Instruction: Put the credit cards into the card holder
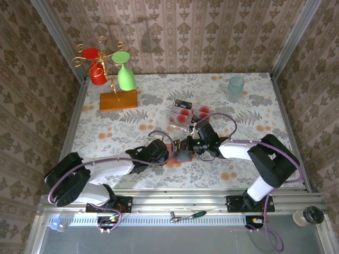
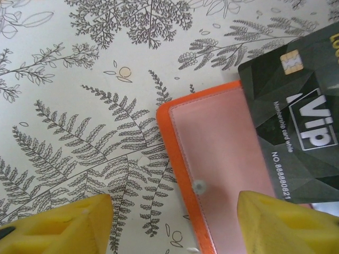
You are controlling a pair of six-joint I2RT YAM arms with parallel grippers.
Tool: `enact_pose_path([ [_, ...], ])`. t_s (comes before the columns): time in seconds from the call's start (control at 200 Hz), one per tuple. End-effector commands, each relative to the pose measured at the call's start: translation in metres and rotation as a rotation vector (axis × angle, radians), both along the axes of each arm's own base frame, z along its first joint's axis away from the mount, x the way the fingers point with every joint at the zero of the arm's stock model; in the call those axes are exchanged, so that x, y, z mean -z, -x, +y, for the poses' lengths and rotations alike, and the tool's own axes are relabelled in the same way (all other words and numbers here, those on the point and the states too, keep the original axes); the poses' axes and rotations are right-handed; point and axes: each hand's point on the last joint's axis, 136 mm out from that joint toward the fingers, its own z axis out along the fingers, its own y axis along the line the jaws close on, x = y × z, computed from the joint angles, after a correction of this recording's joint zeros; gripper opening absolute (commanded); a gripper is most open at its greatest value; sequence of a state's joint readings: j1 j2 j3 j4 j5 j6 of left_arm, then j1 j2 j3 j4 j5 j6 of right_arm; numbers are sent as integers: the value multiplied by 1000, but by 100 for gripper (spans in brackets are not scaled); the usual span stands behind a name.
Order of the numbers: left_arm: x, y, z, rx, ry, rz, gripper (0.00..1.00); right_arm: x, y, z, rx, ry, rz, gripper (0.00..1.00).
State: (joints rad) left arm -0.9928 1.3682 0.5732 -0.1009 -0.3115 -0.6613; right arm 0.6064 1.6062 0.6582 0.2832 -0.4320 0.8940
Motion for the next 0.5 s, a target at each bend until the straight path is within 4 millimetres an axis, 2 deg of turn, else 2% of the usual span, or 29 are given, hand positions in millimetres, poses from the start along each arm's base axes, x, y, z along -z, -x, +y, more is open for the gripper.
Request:
enact_pose_path([
  [0.0, 10, -1, 5, 5, -45, 15, 65, -2, 3, 1, -8, -30, 6, 0],
  [0.2, 22, 4, 17, -18, -82, 31, 64, -25, -3, -12, 24, -51, -54, 0],
  [0.31, 26, 6, 22, -21, -97, 36, 64, -29, -5, -19, 38, -54, -79, 0],
  [0.49, 29, 5, 23, -25, -111, 40, 64, -29, -7, -19, 48, -91, -120, 0],
])
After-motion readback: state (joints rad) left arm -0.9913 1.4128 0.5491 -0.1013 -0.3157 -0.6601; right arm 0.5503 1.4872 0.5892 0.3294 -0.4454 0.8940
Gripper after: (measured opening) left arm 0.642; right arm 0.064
